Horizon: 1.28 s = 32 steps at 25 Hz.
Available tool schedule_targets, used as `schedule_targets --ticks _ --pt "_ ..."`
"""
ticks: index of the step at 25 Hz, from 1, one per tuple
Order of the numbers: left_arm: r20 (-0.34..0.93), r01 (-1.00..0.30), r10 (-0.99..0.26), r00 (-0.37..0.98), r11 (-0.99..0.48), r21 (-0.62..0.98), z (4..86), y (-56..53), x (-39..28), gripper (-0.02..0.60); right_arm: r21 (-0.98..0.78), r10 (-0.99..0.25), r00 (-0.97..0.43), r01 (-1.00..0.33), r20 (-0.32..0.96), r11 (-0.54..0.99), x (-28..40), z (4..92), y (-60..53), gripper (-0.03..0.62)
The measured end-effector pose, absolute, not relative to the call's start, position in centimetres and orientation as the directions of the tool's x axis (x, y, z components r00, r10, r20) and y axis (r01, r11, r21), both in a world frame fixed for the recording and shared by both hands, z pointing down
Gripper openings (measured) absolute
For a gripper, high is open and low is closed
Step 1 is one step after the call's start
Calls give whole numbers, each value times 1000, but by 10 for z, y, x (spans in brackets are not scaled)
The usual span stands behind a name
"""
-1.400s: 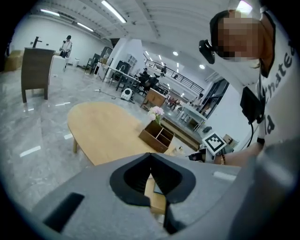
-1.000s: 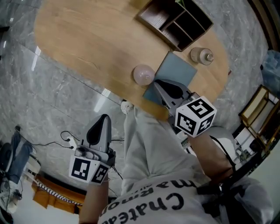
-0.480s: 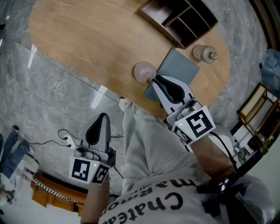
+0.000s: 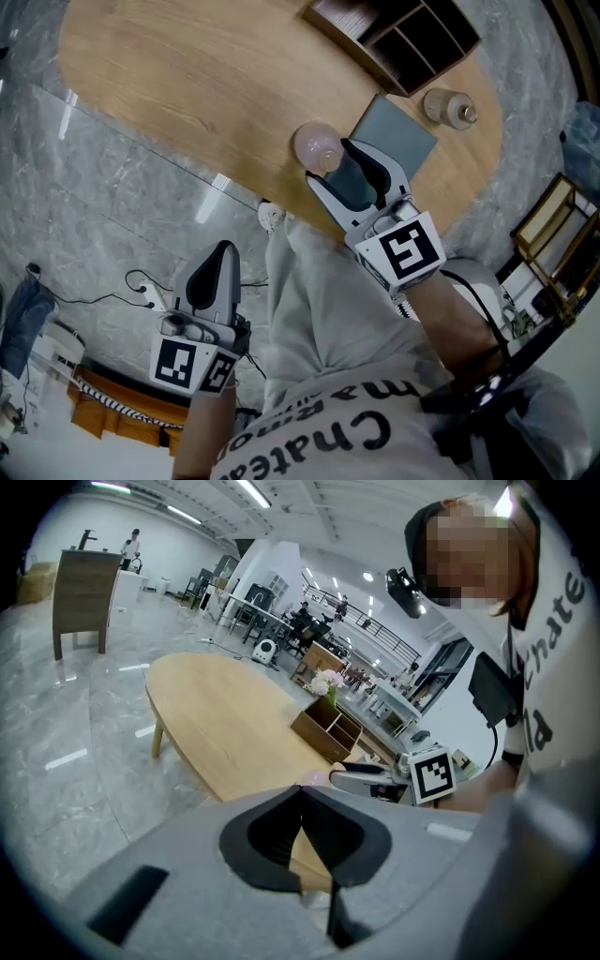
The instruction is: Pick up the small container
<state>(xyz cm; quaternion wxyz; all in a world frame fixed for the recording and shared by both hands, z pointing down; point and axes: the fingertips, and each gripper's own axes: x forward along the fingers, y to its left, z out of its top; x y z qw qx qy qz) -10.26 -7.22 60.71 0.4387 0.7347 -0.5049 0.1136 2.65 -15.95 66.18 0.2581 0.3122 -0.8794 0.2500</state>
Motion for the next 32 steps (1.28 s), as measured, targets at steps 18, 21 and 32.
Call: schedule_targets --ticks 18,21,32 --pt "616 -848 -656 436 -71 525 603 -79 -120 14 -94 -395 -598 -623 697 777 16 689 -163 256" --pt "610 -851 -661 437 -83 519 595 -81 -121 14 -94 -410 -582 -647 702 757 17 690 -167 219" --pt "586 -880 -705 399 -115 461 547 -94 -132 14 -116 -354 -571 -627 741 770 17 690 -168 204"
